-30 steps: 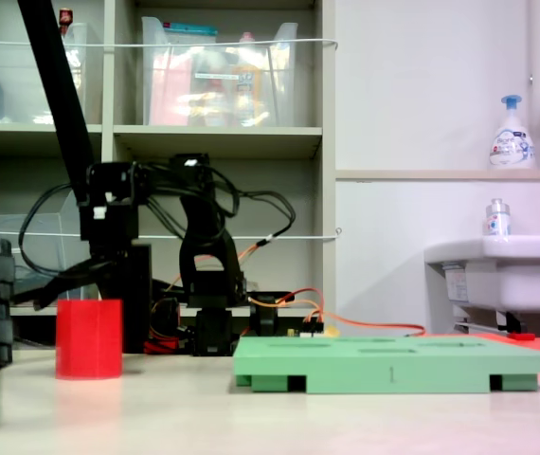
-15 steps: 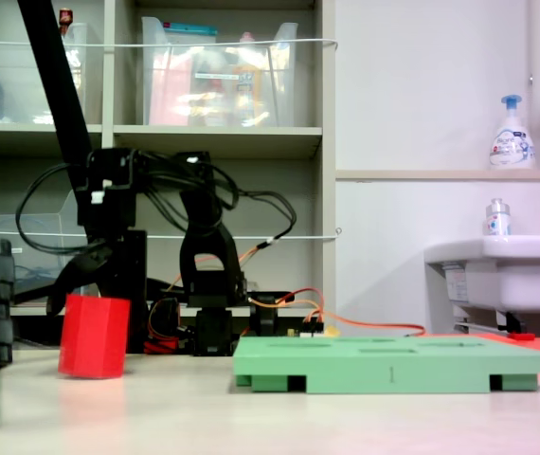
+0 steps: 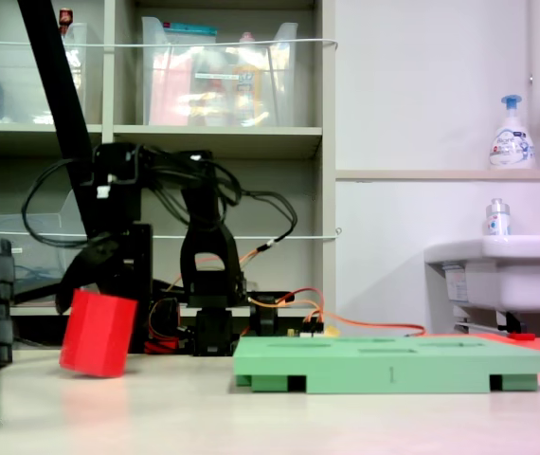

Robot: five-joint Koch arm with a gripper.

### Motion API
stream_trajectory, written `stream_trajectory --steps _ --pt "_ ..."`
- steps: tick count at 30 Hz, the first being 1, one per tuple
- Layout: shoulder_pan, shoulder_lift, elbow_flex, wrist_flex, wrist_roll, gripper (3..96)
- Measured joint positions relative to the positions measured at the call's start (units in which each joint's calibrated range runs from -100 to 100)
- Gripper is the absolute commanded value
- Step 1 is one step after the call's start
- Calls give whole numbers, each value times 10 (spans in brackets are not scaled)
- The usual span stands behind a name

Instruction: Put the octagonal pillar block into the corresponding hole

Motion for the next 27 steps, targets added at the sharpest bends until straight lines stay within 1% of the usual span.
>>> stream_trajectory --steps 3,5,11,16,24,27 --pt "7 -41 -2 -1 12 468" --pt "17 -81 -3 -9 27 468" --pt "67 -230 -28 -15 91 468" --pt "142 -324 -34 -23 176 466" --pt "275 -331 -34 -23 313 456" --pt "312 -330 -34 -23 357 457"
